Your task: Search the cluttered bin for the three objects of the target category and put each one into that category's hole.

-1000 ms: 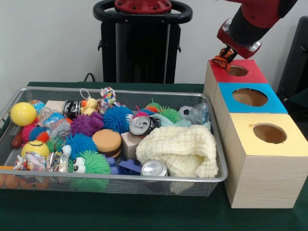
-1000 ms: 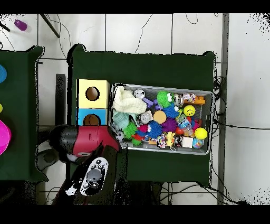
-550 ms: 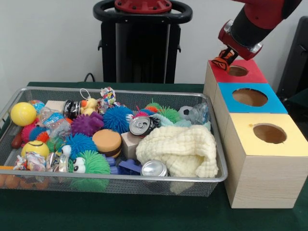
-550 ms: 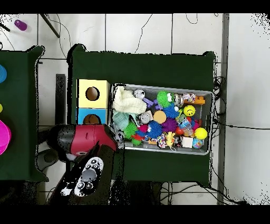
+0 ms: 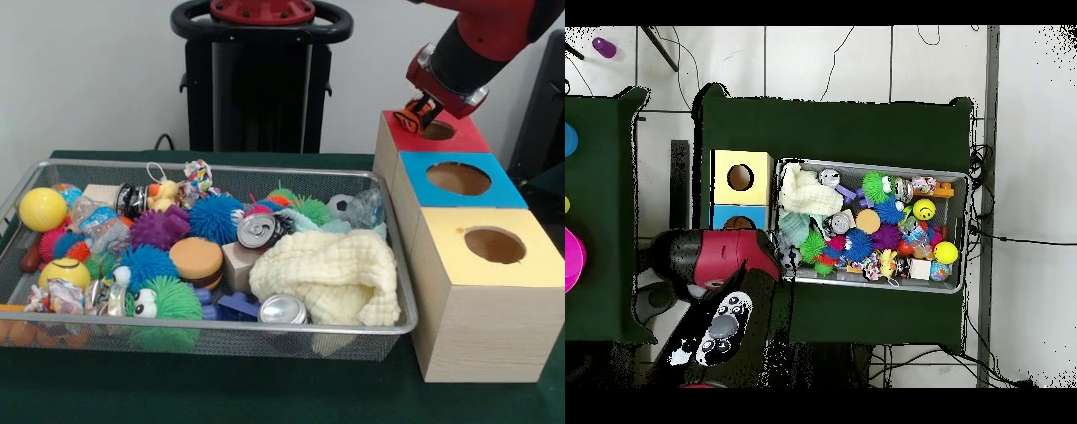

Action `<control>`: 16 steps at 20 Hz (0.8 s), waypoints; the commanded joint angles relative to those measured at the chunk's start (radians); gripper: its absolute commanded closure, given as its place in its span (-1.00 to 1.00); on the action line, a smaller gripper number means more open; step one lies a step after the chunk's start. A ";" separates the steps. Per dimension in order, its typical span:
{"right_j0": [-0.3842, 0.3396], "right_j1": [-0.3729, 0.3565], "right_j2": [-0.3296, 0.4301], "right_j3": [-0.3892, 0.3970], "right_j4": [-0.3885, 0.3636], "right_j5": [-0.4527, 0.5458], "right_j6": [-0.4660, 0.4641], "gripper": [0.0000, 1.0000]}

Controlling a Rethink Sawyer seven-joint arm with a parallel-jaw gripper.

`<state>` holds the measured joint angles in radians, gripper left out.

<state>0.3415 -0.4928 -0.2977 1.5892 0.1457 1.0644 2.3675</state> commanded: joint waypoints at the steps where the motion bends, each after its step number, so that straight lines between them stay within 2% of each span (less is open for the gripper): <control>1: -0.018 0.173 0.004 -0.090 0.026 -0.341 0.298 1.00; 11: 0.014 0.199 -0.040 -0.099 0.075 -0.382 0.319 1.00; 16: 0.031 0.220 -0.056 -0.093 0.106 -0.454 0.328 1.00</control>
<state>0.3991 -0.4234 -0.3591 1.5366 0.2317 1.0064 2.3677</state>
